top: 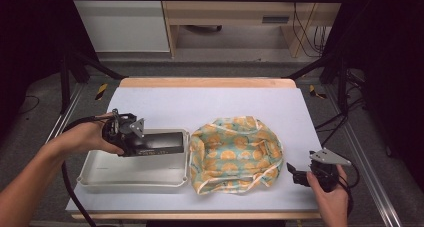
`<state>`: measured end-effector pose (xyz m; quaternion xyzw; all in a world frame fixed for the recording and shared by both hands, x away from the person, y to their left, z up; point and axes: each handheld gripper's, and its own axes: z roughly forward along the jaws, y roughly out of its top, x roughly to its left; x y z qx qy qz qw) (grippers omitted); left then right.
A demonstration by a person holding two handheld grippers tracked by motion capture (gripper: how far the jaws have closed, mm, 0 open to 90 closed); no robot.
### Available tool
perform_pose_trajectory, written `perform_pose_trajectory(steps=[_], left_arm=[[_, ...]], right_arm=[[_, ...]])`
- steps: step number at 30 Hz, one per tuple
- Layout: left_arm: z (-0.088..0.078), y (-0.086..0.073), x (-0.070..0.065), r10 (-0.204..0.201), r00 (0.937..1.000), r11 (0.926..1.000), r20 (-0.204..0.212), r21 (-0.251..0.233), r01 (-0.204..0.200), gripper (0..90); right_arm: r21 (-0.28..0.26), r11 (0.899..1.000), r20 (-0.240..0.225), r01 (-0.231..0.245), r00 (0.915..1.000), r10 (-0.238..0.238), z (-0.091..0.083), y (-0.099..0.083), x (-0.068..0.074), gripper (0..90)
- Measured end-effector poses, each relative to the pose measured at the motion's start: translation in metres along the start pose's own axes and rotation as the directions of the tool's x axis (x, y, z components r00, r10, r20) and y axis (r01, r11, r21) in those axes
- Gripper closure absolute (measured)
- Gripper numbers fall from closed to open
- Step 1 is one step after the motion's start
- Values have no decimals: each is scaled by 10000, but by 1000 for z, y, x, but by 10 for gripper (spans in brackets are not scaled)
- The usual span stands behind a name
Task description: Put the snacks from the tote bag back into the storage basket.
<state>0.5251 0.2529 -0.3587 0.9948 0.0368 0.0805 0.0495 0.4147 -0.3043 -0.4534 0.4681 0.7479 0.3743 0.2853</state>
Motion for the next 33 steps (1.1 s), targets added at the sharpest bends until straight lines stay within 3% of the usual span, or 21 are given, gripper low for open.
perform_pose_trajectory(steps=[33], left_arm=[[13,-4,-4,387,9982,9988,451,-321,-373,430]], right_arm=[[-13,10000,-129,12,9999,-12,0,0,0,85]])
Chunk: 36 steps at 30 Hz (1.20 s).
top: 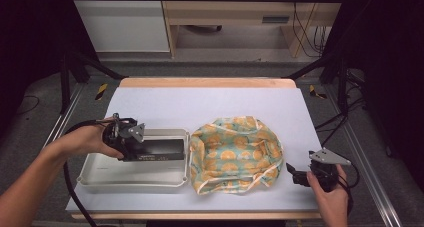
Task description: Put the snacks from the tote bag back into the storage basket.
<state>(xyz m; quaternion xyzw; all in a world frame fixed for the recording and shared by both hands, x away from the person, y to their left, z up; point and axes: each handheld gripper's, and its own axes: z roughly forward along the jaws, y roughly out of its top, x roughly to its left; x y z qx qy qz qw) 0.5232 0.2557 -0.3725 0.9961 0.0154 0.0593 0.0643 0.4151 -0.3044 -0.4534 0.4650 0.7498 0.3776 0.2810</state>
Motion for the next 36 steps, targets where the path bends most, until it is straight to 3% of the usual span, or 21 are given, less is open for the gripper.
perform_pose_trajectory(steps=[36], left_arm=[[18,1,-1,96,9994,9999,335,-110,-93,430]], right_arm=[[38,10000,-57,-67,10000,67,0,0,0,84]])
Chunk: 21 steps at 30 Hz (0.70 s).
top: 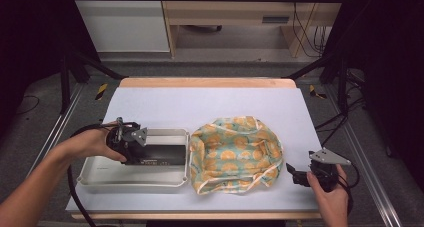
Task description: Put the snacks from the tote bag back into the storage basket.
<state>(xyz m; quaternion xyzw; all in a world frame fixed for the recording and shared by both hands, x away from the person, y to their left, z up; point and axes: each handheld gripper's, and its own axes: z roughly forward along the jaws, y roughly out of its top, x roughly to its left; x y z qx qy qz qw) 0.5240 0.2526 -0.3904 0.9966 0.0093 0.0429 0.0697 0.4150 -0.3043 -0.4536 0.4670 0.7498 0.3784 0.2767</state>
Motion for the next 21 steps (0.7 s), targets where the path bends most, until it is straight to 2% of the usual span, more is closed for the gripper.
perform_pose_trajectory(steps=[11,12,21], left_arm=[[5,-2,0,-50,10000,10000,55,-63,50,429],[6,-3,0,-154,9998,9998,104,-117,155,429],[10,-5,2,-5,10000,9999,76,-151,6,427]], right_arm=[[16,10000,-11,9,10000,-9,0,0,0,83],[27,10000,-26,27,10000,-27,0,0,0,83],[66,9999,-34,77,10000,-77,2,0,0,81]])
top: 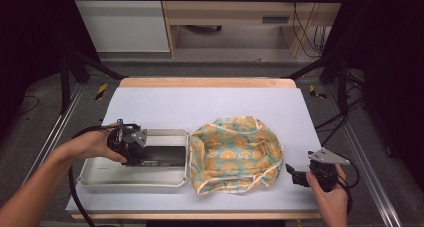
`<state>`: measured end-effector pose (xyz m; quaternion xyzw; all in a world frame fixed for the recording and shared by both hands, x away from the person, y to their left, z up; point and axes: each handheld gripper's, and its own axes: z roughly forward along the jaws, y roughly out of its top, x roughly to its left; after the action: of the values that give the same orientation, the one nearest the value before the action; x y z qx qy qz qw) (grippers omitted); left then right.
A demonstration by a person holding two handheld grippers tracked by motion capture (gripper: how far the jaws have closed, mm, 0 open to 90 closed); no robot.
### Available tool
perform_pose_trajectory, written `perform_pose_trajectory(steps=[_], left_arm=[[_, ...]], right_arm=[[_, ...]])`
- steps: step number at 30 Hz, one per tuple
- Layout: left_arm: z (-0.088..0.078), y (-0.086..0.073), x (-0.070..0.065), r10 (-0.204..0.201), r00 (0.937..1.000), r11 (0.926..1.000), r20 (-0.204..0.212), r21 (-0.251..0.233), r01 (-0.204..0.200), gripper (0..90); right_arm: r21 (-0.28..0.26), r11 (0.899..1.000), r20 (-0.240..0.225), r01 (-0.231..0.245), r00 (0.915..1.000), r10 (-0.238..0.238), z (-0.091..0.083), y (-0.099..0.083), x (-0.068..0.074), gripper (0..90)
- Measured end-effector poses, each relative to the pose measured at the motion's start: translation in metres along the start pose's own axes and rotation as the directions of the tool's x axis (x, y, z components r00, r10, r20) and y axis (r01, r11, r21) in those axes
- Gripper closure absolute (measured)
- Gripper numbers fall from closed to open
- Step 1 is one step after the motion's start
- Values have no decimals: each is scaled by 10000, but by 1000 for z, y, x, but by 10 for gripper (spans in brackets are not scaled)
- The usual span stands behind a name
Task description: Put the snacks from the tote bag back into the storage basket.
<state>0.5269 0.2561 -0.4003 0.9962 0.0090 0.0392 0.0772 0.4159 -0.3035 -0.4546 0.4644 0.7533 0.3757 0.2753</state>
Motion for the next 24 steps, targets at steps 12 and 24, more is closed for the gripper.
perform_pose_trajectory(steps=[12,24], left_arm=[[6,-2,3,12,9999,9999,101,100,-13,424],[13,-3,4,63,9999,9993,133,375,-68,419]], right_arm=[[87,10000,-60,-9,10000,9,0,0,1,77],[104,9999,-95,50,9999,-49,1,0,2,76]])
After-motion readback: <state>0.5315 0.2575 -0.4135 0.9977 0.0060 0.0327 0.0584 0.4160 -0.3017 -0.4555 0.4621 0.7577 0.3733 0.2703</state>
